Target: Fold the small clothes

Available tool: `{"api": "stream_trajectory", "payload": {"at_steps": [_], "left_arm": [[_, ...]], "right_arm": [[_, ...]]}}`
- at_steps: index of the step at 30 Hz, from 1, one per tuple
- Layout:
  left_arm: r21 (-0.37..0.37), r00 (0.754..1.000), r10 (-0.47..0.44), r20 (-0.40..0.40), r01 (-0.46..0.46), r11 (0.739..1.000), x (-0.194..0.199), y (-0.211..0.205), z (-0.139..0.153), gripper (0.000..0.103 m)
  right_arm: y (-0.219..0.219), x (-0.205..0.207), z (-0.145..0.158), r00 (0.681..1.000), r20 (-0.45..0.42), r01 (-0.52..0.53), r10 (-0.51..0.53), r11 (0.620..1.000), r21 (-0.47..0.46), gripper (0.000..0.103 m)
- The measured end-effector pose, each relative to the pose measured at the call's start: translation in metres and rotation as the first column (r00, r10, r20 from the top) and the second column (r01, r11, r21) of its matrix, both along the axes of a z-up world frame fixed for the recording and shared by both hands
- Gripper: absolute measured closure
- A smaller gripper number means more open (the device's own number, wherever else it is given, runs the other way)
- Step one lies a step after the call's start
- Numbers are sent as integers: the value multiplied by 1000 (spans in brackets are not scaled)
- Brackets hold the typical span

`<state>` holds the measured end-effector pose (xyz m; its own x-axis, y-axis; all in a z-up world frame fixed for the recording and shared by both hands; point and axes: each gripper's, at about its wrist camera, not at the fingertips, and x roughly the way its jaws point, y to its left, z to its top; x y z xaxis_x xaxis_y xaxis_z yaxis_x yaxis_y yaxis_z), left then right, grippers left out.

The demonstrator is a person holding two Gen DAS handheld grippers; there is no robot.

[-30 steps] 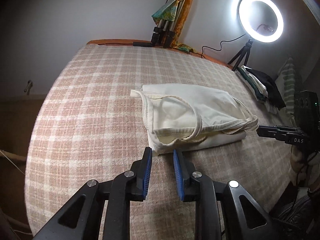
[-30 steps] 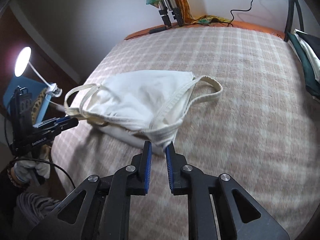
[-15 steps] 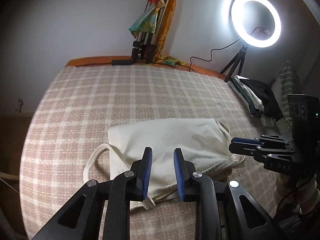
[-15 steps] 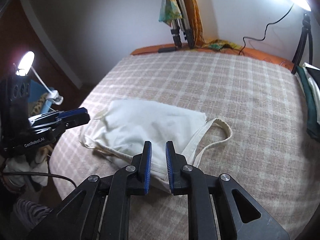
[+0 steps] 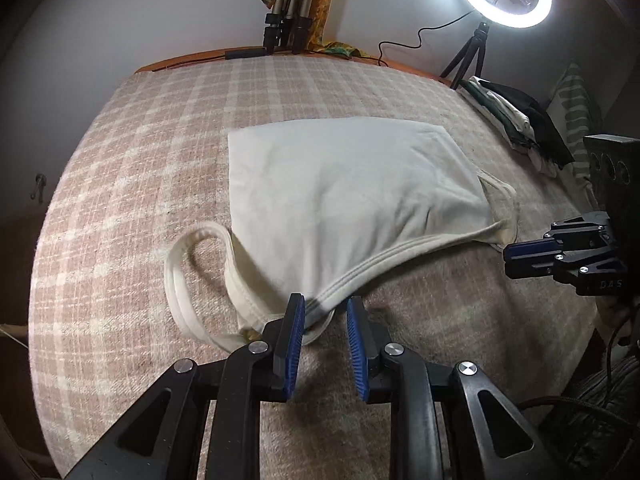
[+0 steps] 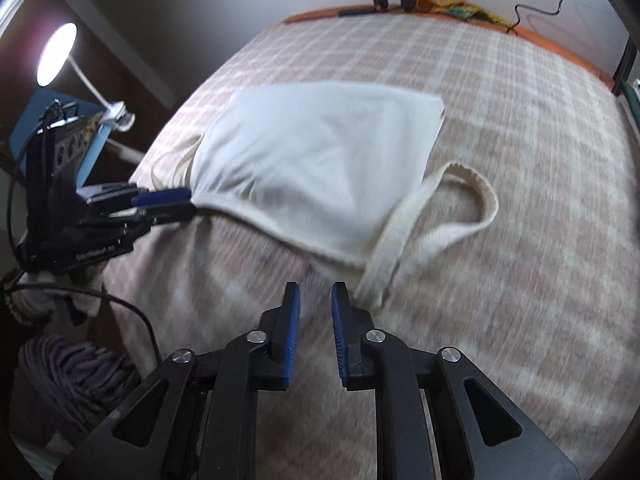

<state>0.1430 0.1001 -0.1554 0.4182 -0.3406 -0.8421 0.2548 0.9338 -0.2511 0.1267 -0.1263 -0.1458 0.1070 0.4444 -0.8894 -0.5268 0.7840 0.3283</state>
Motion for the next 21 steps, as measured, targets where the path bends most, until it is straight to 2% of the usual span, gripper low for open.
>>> {"api": "stream_trajectory", "payload": {"at_steps": [3,5,7,8,9,13,17,21], "left_arm": [[-26,999,17,31,-16,1000,-6,8,16,81],[-39,997,41,68,-39,998,-4,14,28,71],[-67,994,76,83,-71,995,5,21,36,64],[-83,991,103,85,-96,992,11,25,39,61],[-102,989,124,80,-116,988,17,29,39,59],[-184,982,187,10,-182,966,42,38,27,48],[-244,970,231,-71,-241,939,54,47,7,47],[-262,964,247,-95,-264,928,63,53,-1,46]], "right_arm": [[-3,-7,9,999,36,-7,7,1000,-15,88],[-8,-3,21,999,40,11,-13,999,53,87],[-19,4,30,997,55,49,-55,992,114,73],[-24,9,35,993,71,79,-91,986,150,60],[-26,14,38,990,80,103,-118,979,176,56],[-38,43,31,971,20,223,-237,937,269,56],[-48,65,9,951,-50,307,-305,914,267,56],[-52,80,-4,942,-79,336,-327,908,252,56]]}}
